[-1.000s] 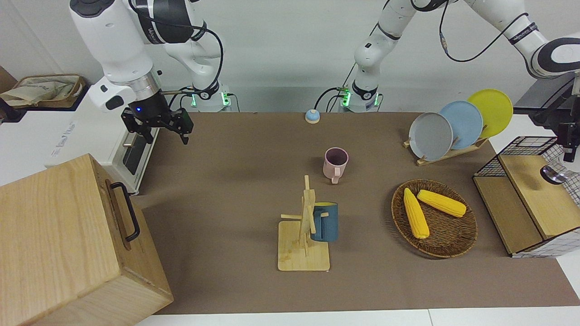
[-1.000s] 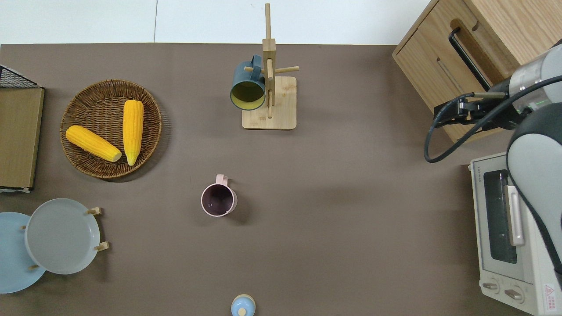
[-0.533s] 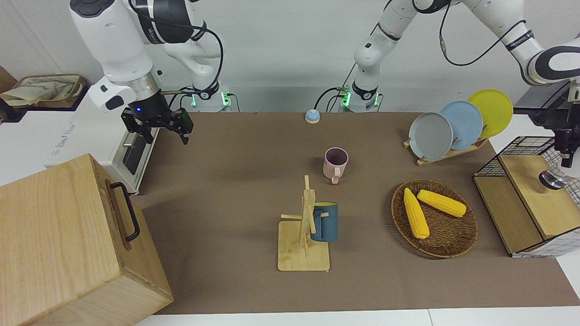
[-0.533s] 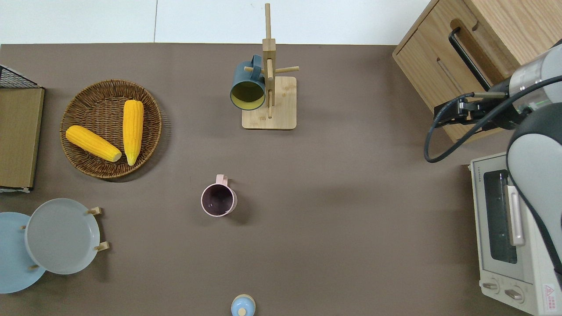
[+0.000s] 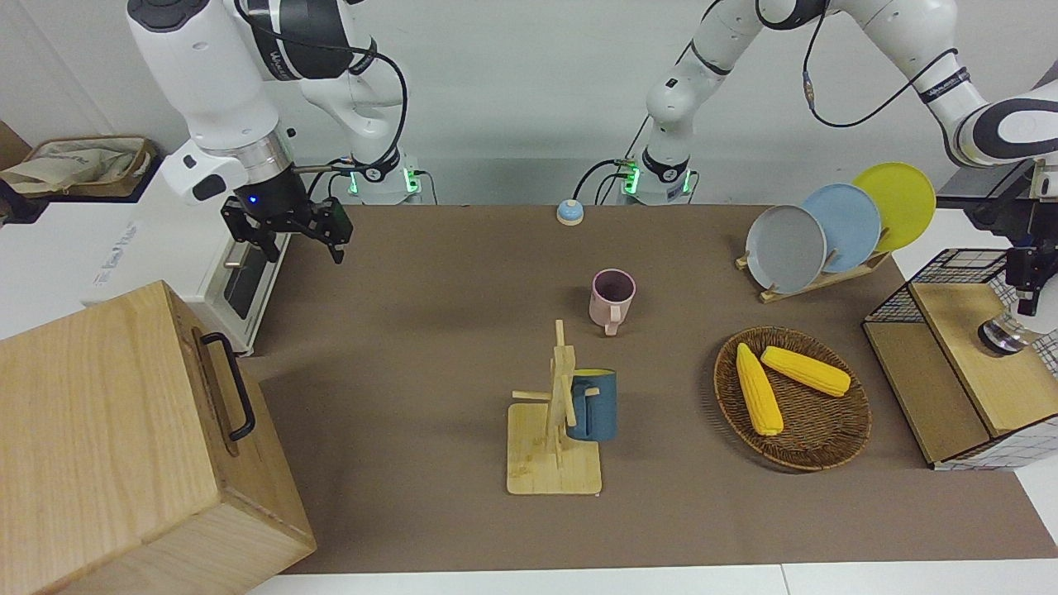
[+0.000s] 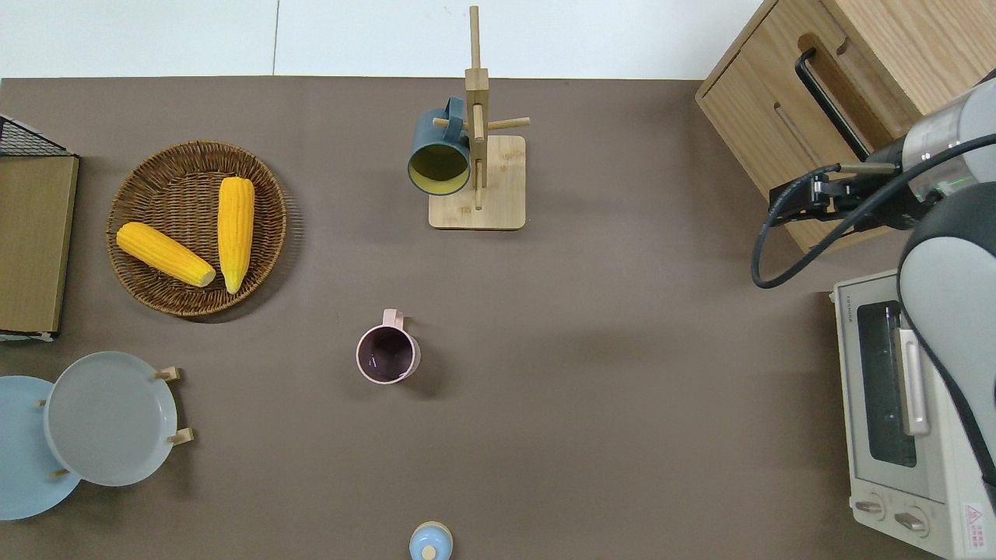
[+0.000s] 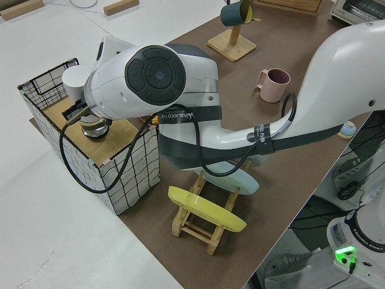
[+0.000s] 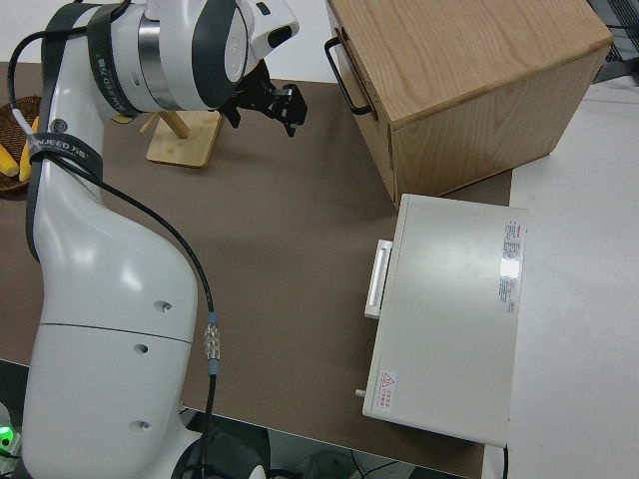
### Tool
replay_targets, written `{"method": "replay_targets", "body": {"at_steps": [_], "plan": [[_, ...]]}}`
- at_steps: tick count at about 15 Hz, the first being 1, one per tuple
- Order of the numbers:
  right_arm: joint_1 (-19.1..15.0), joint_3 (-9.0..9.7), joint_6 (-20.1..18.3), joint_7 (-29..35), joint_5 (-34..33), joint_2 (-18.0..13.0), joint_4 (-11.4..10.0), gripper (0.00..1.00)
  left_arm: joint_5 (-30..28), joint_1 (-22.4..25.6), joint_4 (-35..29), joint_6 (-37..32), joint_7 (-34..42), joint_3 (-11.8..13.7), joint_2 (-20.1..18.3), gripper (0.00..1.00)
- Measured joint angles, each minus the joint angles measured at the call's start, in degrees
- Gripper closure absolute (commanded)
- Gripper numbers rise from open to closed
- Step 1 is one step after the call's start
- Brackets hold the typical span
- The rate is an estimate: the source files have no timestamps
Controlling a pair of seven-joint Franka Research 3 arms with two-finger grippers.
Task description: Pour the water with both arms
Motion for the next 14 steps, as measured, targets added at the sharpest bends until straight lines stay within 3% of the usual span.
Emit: {"method": "replay_targets", "body": {"at_steps": [7,8,9,11,14], "plan": [[0.0,0.0,0.0,0.0,0.0,0.0,0.0,0.009,-0.3,-0.1,0.0,0.4,1.1,-0.1,0.8,0.84],[0.0,0.0,0.0,0.0,0.0,0.0,0.0,0.009,-0.3,-0.1,0.0,0.4,1.1,-0.1,0.8,0.74],[0.0,0.0,0.0,0.0,0.0,0.0,0.0,0.009,-0.3,-0.1,0.0,0.4,1.1,-0.1,0.8,0.54],[0.0,0.0,0.0,0.0,0.0,0.0,0.0,0.009,-0.3,-0.1,0.0,0.5,1.2,-0.1,0.8,0.01],[0.0,0.0,0.0,0.0,0.0,0.0,0.0,0.009,-0.5,-0.1,0.0,0.7,1.2,-0.2,0.8,0.0]]}}
